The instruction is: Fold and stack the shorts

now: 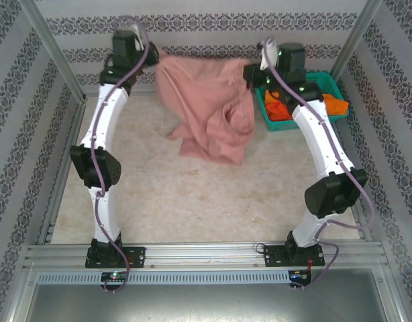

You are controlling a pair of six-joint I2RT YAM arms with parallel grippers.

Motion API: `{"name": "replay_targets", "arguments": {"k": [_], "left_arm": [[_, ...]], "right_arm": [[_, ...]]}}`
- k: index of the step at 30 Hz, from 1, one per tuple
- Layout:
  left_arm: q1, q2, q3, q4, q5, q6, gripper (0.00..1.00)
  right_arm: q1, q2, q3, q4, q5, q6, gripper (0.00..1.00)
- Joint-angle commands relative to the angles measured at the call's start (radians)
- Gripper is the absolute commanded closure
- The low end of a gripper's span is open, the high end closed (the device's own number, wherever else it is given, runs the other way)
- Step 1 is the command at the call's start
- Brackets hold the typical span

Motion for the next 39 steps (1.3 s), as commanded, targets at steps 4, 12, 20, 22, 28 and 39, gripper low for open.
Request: {"name": "replay_targets", "arguments": {"k": [4,12,20,22,28,39], "left_arm": [[0.032,-0.261,-0.058,-0.125,-0.116,0.135,1.00],[0.029,-0.935,-1.185,0.396,-0.181,0.047,1.00],[-0.044,-1.328,-1.759,0.324,-0.268,-0.037,0.34],[-0.044,-1.388,-1.720,0.248,-0.305,0.003,0.16],[-0.044,-1.277,-1.570,0.182,-0.265,0.051,0.00],[-0.043,-0.901,-1.699,0.437,-0.115,-0.061,0.00]], "right_arm": [[-0.002,-0.095,0.046,0.056,-0.124,-0.007,1.00],[0.010,-0.409,-0.625,0.136,-0.198,-0.155,0.89],[0.179,-0.675,-1.099,-0.017,-0.215,-0.165,0.44],[0.182,-0.738,-1.142,0.024,-0.242,-0.062,0.30],[0.208,-0.646,-1.034,0.048,-0.118,0.131,0.06],[0.315,-0.051,-0.729,0.116,-0.113,0.428,0.03]]}}
